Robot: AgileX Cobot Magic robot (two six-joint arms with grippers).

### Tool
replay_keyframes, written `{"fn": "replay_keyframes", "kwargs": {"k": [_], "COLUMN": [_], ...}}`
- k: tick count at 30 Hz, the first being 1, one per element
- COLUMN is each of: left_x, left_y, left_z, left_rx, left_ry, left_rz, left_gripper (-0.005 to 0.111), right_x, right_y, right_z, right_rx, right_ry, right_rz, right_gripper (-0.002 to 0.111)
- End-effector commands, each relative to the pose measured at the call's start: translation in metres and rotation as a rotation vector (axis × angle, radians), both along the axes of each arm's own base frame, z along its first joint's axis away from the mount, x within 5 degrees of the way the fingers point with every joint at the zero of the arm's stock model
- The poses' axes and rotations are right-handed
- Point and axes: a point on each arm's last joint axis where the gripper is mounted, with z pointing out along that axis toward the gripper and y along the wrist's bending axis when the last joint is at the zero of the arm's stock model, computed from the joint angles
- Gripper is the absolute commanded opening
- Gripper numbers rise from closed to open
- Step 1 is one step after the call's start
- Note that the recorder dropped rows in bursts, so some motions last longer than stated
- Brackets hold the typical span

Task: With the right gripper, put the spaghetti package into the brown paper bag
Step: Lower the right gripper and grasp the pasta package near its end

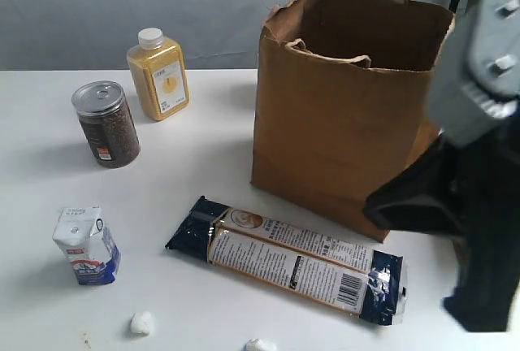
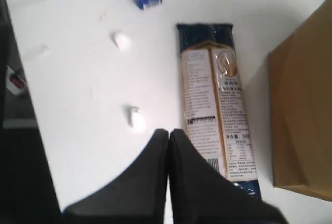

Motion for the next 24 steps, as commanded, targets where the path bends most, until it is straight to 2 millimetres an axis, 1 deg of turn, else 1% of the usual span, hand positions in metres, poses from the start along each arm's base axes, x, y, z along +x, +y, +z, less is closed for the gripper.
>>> {"fn": "replay_keyframes", "kwargs": {"k": [1,2,4,5,8,9,10,12,15,21,24], "left_x": [0.000,0.000,0.000,0.000,0.000,0.000,0.000,0.000,0.000,0.000,0.000], "left_y": [0.000,0.000,0.000,0.000,0.000,0.000,0.000,0.000,0.000,0.000,0.000], "left_z": [-0.001,-0.001,-0.001,-0.001,-0.001,-0.001,-0.001,-0.001,-0.001,-0.001,-0.001], "left_rx": [-0.008,-0.008,-0.008,-0.008,-0.008,-0.008,-0.008,-0.008,-0.008,-0.008,-0.008], "left_ry": [0.000,0.000,0.000,0.000,0.000,0.000,0.000,0.000,0.000,0.000,0.000], "left_rz": [-0.002,-0.002,-0.002,-0.002,-0.002,-0.002,-0.002,-0.002,-0.002,-0.002,-0.002], "left_gripper": [0.000,0.000,0.000,0.000,0.000,0.000,0.000,0.000,0.000,0.000,0.000], "right_x": [0.003,0.003,0.005,0.007,0.019,0.023,0.026,0.034,0.044,0.063,0.075], "right_y": [0.041,0.051,0.067,0.074,0.091,0.096,0.102,0.115,0.136,0.172,0.179], "right_z": [-0.031,-0.041,-0.060,-0.071,-0.101,-0.111,-0.120,-0.136,-0.150,-0.164,-0.170], "right_rx": [-0.144,-0.169,-0.212,-0.233,-0.266,-0.285,-0.320,-0.372,-0.395,-0.392,-0.424], "right_ry": [-0.065,-0.048,-0.011,0.010,0.076,0.082,0.090,0.110,0.123,0.116,0.089], "right_rz": [-0.026,-0.028,-0.027,-0.040,-0.158,-0.183,-0.190,-0.205,-0.213,-0.226,-0.266], "right_gripper": [0.004,0.009,0.024,0.036,0.079,0.090,0.095,0.095,0.095,0.095,0.095]}}
